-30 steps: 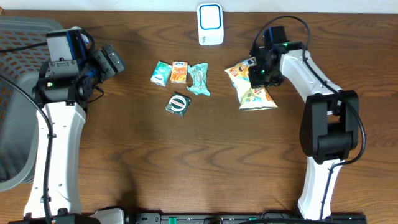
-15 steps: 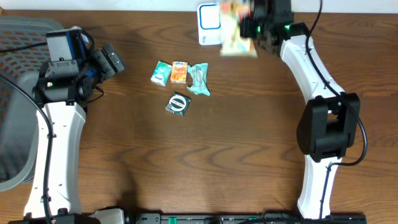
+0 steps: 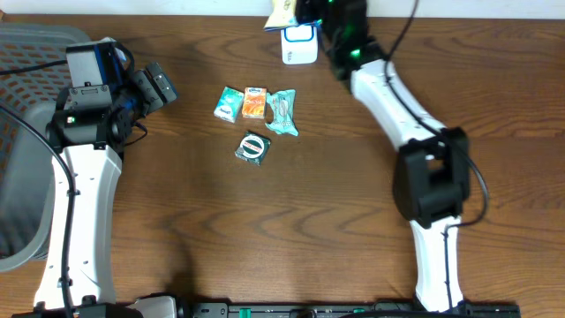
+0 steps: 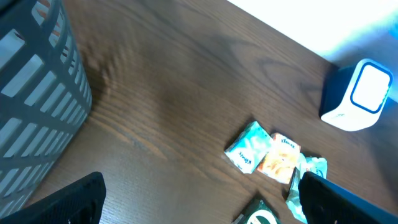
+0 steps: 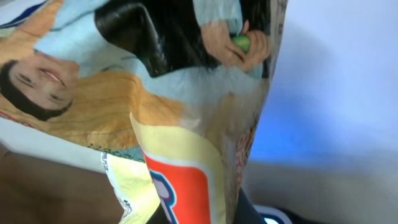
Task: Scan the item barcode
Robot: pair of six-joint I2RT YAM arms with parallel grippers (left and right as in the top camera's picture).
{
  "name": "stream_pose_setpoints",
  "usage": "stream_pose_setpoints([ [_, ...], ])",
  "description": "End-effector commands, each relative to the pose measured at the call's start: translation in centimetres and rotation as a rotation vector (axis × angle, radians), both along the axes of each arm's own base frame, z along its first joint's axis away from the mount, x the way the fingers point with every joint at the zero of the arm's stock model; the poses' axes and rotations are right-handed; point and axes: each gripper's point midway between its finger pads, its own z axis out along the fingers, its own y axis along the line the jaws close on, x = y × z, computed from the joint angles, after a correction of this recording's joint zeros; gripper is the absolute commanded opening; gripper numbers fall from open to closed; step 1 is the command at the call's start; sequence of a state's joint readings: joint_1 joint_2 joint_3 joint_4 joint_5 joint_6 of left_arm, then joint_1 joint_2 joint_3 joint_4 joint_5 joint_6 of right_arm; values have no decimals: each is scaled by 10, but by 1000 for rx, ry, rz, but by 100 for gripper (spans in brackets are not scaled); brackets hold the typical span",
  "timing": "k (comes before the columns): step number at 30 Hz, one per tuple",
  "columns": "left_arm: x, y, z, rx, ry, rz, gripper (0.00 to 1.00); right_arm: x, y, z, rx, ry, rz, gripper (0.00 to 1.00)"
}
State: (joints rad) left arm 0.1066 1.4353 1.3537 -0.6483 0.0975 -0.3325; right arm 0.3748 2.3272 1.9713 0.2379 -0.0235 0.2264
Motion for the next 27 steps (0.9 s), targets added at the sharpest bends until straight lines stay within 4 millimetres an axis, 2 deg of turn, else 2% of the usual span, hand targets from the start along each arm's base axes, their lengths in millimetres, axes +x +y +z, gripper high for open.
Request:
stream_pose_setpoints([
  [1,0,3,0,11,2,8,98,19,-17,-33,-33,-14,-128,1],
  [6,0,3,0,11,2,8,98,27,-20,-35,-78,-93,-130,1],
  [11,0,3,0,11,2,8,98,27,-36,-9,-67,-124,-153,1],
  [15,0,3,0,11,2,8,98,28,-69,16,-73,-114,-196,1],
  [18,0,3,0,11,2,8,98,27,-107,25,-118,-62,-244,1],
  [20,0,3,0,11,2,8,98,25,-142,22,-202,-4,-280,1],
  [22,0,3,0,11,2,8,98,21,-188,6,-292,95,-342,1],
  [26,0,3,0,11,2,8,98,0,-296,-44,-436,339,-517,1],
  [27,0,3,0,11,2,8,98,-3,-308,-52,-459,367,-522,1],
])
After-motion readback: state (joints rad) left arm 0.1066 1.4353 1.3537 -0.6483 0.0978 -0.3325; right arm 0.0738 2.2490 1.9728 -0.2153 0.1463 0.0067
